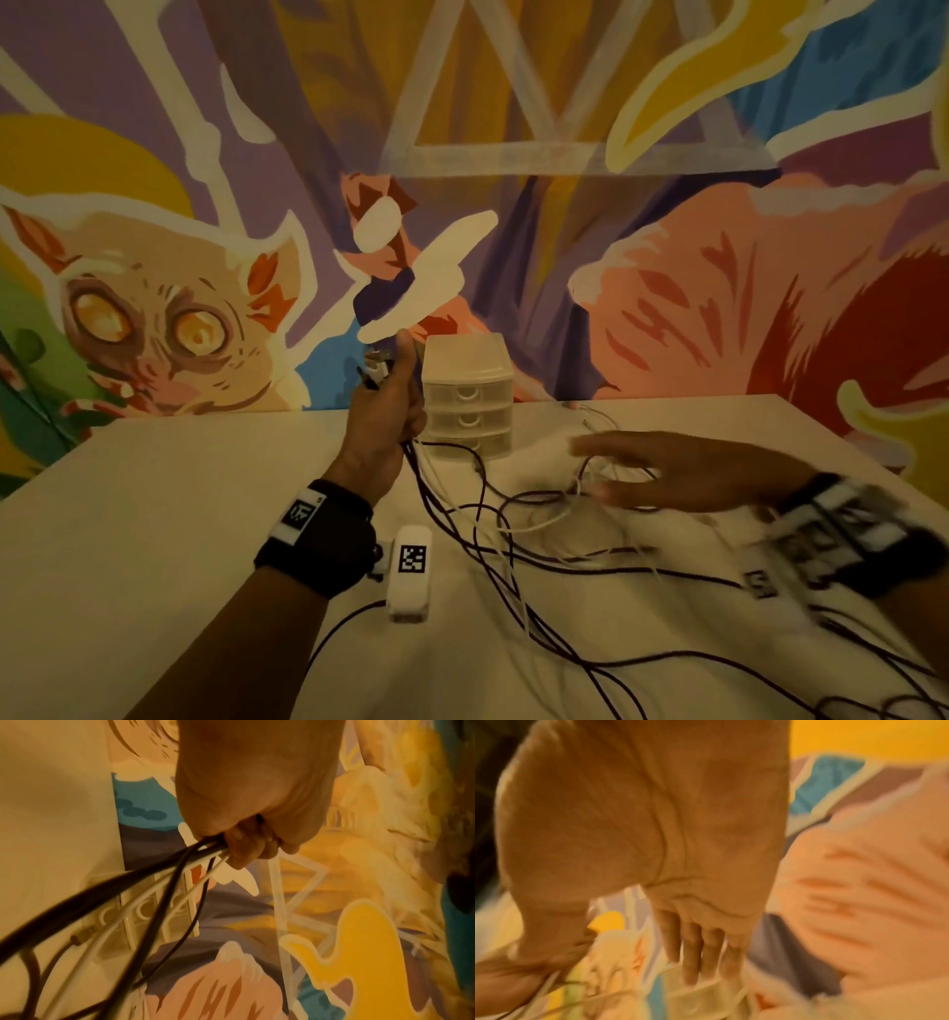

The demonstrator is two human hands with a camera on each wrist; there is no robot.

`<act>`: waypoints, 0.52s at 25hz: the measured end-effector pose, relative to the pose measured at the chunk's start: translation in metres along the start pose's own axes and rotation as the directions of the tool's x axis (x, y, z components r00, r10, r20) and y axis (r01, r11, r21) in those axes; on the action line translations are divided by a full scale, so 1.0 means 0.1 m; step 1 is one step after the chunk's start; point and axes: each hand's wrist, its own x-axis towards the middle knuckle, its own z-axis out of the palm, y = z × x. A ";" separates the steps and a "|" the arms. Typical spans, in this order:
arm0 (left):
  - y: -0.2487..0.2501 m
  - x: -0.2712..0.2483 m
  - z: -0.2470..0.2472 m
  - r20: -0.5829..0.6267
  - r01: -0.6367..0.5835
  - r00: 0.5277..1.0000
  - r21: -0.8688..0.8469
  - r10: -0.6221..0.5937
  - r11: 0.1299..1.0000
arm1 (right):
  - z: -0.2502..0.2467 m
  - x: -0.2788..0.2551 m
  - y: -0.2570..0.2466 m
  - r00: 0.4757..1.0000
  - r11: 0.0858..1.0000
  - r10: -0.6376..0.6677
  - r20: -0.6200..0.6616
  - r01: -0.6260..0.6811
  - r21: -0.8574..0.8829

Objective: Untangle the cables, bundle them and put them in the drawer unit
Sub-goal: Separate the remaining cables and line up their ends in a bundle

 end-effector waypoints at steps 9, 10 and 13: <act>0.49 0.11 0.04 0.197 -0.082 0.980 0.236 0.035 0.968 | 0.64 1.15 -1.15 0.933 0.789 -0.352 0.080 0.249 0.561; 0.54 0.17 -0.01 0.176 -0.088 0.983 0.237 0.046 0.968 | 0.64 1.10 -1.13 0.923 0.740 -0.377 0.076 0.251 0.624; 0.58 0.30 -0.13 0.108 -0.107 0.990 0.199 0.086 0.974 | 0.44 0.85 -1.07 0.947 0.753 -0.322 -0.009 0.262 0.603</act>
